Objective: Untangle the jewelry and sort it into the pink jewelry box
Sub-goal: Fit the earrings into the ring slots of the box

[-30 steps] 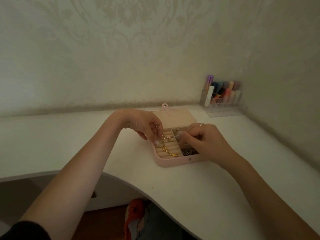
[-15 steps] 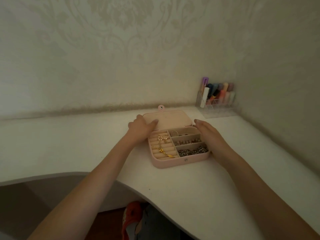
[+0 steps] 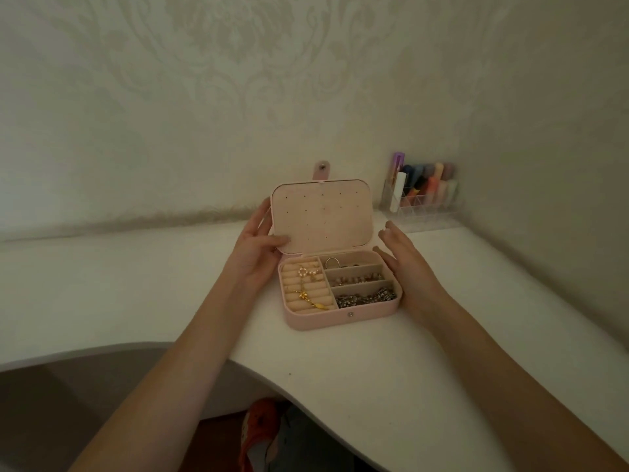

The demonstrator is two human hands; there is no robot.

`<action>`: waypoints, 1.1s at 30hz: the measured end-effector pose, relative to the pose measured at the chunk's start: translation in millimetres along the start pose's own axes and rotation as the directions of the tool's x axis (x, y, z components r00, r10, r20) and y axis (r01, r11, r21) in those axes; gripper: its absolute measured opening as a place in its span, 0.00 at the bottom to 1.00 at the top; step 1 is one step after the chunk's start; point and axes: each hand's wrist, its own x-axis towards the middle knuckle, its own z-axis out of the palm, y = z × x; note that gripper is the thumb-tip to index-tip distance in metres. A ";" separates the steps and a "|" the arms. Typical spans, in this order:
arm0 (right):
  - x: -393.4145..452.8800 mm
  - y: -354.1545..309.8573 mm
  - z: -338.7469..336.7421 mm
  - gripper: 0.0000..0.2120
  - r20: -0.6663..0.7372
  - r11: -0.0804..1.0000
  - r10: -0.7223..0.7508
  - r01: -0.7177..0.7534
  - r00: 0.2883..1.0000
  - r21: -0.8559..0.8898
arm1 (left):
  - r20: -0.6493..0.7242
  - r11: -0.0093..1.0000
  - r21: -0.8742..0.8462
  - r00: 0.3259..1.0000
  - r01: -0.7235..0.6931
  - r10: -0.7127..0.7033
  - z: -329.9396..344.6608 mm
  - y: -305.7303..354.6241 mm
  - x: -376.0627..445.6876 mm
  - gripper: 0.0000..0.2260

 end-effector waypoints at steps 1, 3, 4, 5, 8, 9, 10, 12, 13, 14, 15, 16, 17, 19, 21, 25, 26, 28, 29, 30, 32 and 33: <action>-1.5 -3.4 -0.3 0.24 0.016 0.998 -0.008 0.007 1.000 0.069 | 0.014 1.000 0.026 1.000 -0.008 0.007 1.0 0.1 -1.0 0.31; -2.9 -10.0 -2.5 0.21 0.048 0.972 -0.028 0.016 0.998 0.236 | 0.023 0.995 0.093 0.999 -0.025 0.023 0.5 0.0 -1.9 0.30; -4.6 -12.9 -3.0 0.21 0.063 0.951 -0.047 0.026 0.997 0.309 | 0.029 0.993 0.116 0.999 -0.034 0.031 0.1 -0.2 -1.8 0.30; -7.1 -15.3 -3.5 0.22 0.081 0.944 -0.069 0.039 0.994 0.327 | 0.035 0.991 0.129 0.999 -0.046 0.042 0.0 -1.2 -3.0 0.29; -8.8 -15.9 -1.6 0.25 0.129 0.958 -0.123 0.084 0.984 0.273 | 0.020 0.980 0.181 0.997 -0.083 0.080 2.0 -7.6 -6.4 0.25; -9.2 -15.8 -0.7 0.27 0.148 0.967 -0.119 0.081 0.982 0.241 | 0.008 0.975 0.203 0.996 -0.088 0.088 2.6 -9.0 -6.0 0.25; -9.9 -16.2 -0.3 0.27 0.167 0.981 -0.113 0.084 0.979 0.172 | -0.002 0.972 0.218 0.996 -0.086 0.088 3.2 -11.3 -4.5 0.25; -11.3 -18.9 -2.2 0.23 0.167 0.990 -0.094 0.110 0.981 -0.091 | -0.020 0.971 0.235 0.999 -0.034 0.040 1.6 -13.9 -1.0 0.21; -11.9 -20.1 -4.0 0.18 0.154 0.963 -0.094 0.129 0.984 -0.238 | -0.031 0.972 0.234 0.999 0.000 0.007 0.5 -13.2 -0.2 0.19; -13.5 -22.0 -5.8 0.16 0.153 0.925 -0.108 0.156 0.982 -0.346 | -0.029 0.976 0.218 0.999 0.022 -0.016 0.8 -11.3 -1.1 0.18; -14.8 -22.8 -8.1 0.17 0.163 0.899 -0.113 0.171 0.980 -0.402 | -0.018 0.984 0.173 0.999 0.031 -0.028 -0.7 -9.0 -2.1 0.19; -15.1 -21.3 -10.5 0.18 0.175 0.885 -0.107 0.174 0.979 -0.432 | 0.003 0.994 0.108 0.999 0.034 -0.035 -0.1 -6.6 -4.6 0.18; -15.9 -20.0 -11.5 0.20 0.190 0.872 -0.102 0.180 0.976 -0.455 | 0.021 0.997 0.064 0.999 0.043 -0.044 1.9 -5.0 -7.7 0.17; -12.5 -11.1 -12.4 0.21 0.222 0.814 -0.131 0.233 0.966 -0.532 | 0.058 0.967 0.251 0.997 0.029 -0.045 3.8 -7.4 -11.7 0.15; -5.6 -2.3 -13.2 0.20 0.182 0.779 -0.204 0.273 0.962 -0.565 | 0.169 0.720 0.687 0.985 -0.102 -0.021 2.3 -14.5 -14.5 0.15; -2.2 -2.3 -14.9 0.19 0.097 0.641 -0.386 0.343 0.917 -0.687 | 0.313 0.585 0.788 0.943 -0.191 -0.113 -1.0 -11.8 -19.2 0.37; -3.9 -3.6 -13.4 0.22 0.173 0.577 -0.374 0.374 0.911 -0.726 | 0.328 0.593 0.782 0.936 -0.192 -0.130 -1.6 -9.2 -19.3 0.42; -8.6 -5.0 -7.9 0.32 0.337 0.433 -0.249 0.416 0.908 -0.800 | 0.325 0.528 0.826 0.932 -0.196 -0.162 -4.3 -6.4 -16.7 0.52; -10.4 -5.5 -6.0 0.37 0.380 0.342 -0.181 0.420 0.907 -0.841 | 0.322 0.495 0.845 0.932 -0.203 -0.168 -4.8 -5.3 -16.4 0.55; -11.5 -5.8 -5.4 0.40 0.394 0.248 -0.138 0.416 0.909 -0.875 | 0.325 0.481 0.853 0.929 -0.206 -0.179 -5.1 -4.9 -16.7 0.58; -13.0 -6.3 -5.1 0.44 0.392 0.121 -0.130 0.407 0.911 -0.905 | 0.333 0.472 0.859 0.917 -0.199 -0.218 -6.4 -3.0 -16.7 0.60; -13.8 -6.7 -4.5 0.44 0.390 0.102 -0.137 0.404 0.911 -0.909 | 0.341 0.470 0.860 0.910 -0.201 -0.235 -6.1 -1.2 -17.3 0.60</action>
